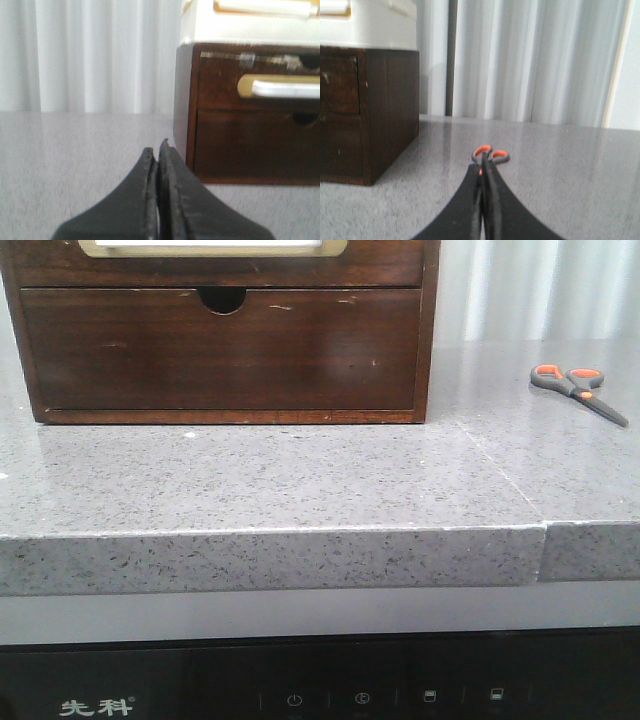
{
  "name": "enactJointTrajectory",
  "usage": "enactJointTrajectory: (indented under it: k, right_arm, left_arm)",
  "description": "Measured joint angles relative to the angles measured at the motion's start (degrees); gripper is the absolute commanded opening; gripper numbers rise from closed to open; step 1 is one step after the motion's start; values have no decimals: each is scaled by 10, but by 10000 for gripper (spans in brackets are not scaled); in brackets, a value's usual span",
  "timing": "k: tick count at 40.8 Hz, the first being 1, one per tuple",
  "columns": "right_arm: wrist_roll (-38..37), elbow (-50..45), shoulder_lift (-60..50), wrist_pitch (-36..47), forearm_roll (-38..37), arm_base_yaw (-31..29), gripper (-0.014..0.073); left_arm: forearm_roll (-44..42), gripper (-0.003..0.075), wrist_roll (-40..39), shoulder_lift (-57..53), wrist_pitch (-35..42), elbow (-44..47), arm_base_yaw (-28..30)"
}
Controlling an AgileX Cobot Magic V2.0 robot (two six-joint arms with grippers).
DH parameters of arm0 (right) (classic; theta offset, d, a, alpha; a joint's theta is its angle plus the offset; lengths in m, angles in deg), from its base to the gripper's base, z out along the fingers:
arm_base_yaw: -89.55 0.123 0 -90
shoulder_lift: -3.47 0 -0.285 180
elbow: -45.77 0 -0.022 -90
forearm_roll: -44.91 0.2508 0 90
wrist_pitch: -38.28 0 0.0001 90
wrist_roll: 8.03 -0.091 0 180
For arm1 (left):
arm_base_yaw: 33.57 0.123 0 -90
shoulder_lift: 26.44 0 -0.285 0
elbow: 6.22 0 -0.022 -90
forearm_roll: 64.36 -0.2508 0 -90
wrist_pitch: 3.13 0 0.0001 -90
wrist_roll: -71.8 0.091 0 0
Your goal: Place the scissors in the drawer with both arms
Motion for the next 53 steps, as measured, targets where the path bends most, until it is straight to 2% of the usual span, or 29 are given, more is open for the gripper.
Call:
enactJointTrajectory:
  k: [8,17,22,34,46,48,50,53]
  right_arm:
    - [0,125,41,-118,-1,0,-68]
    - [0,245,150,-240,-20,0,-68]
    - [0,291,206,-289,-25,0,-68]
    - [0,306,297,-334,-26,0,-68]
    - [0,306,342,-340,-26,0,-59]
    - [0,306,348,-340,-26,0,-21]
    - [0,306,352,-340,-26,0,38]
    - [0,306,356,-340,-26,0,204]
  left_arm:
    - [0,-20,0,18,-96,-139,0]
    - [0,-20,0,110,-242,-303,0]
    - [-1,-20,0,159,-301,-356,0]
    - [-1,-20,0,234,-344,-362,0]
    - [0,-19,0,251,-359,-342,0]
    - [2,-7,0,251,-360,-341,0]
    - [5,38,0,251,-360,-339,0]
    - [12,181,0,251,-360,-339,0]
